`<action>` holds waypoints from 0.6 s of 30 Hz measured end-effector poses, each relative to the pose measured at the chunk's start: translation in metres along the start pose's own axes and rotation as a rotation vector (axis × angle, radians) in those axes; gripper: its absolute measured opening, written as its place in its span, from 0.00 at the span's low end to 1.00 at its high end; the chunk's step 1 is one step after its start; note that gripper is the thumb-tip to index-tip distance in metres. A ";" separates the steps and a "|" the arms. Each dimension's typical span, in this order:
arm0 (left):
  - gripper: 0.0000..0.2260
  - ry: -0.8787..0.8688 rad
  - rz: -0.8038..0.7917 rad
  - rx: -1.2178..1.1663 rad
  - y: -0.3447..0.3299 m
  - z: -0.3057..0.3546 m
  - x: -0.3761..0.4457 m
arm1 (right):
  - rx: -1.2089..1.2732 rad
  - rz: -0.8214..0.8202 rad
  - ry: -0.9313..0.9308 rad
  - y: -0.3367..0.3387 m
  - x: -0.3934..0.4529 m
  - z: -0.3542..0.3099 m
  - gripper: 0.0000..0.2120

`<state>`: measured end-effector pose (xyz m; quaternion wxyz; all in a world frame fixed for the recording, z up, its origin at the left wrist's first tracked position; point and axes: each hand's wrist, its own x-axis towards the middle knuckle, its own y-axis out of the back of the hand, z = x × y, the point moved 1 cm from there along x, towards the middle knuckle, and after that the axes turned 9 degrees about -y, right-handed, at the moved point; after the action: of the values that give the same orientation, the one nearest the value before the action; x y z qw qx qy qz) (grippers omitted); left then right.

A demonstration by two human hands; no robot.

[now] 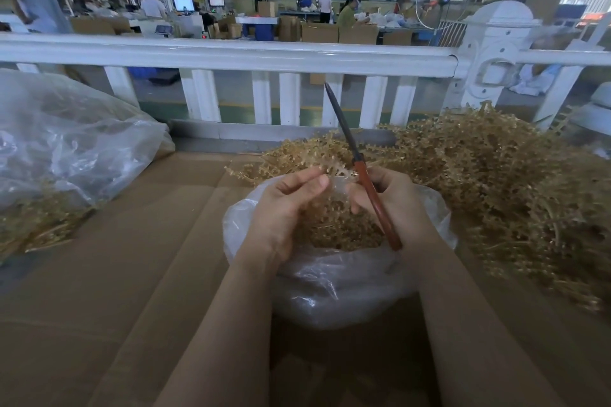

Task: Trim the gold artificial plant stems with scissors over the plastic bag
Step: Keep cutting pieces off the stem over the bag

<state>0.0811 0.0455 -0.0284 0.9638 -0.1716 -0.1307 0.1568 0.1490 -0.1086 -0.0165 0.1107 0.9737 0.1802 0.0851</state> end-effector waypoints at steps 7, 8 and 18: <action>0.02 -0.142 -0.003 0.068 -0.006 -0.003 -0.001 | -0.039 -0.025 0.000 -0.002 0.000 -0.001 0.07; 0.03 -0.161 0.005 0.090 -0.006 -0.003 -0.001 | -0.041 -0.028 -0.001 -0.003 0.000 -0.002 0.07; 0.05 -0.191 0.048 0.071 -0.007 -0.001 -0.001 | 0.017 -0.027 0.003 -0.003 0.000 -0.002 0.07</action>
<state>0.0819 0.0386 -0.0272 0.9483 -0.1249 -0.2123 0.2000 0.1481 -0.1059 -0.0155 0.1032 0.9719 0.1943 0.0837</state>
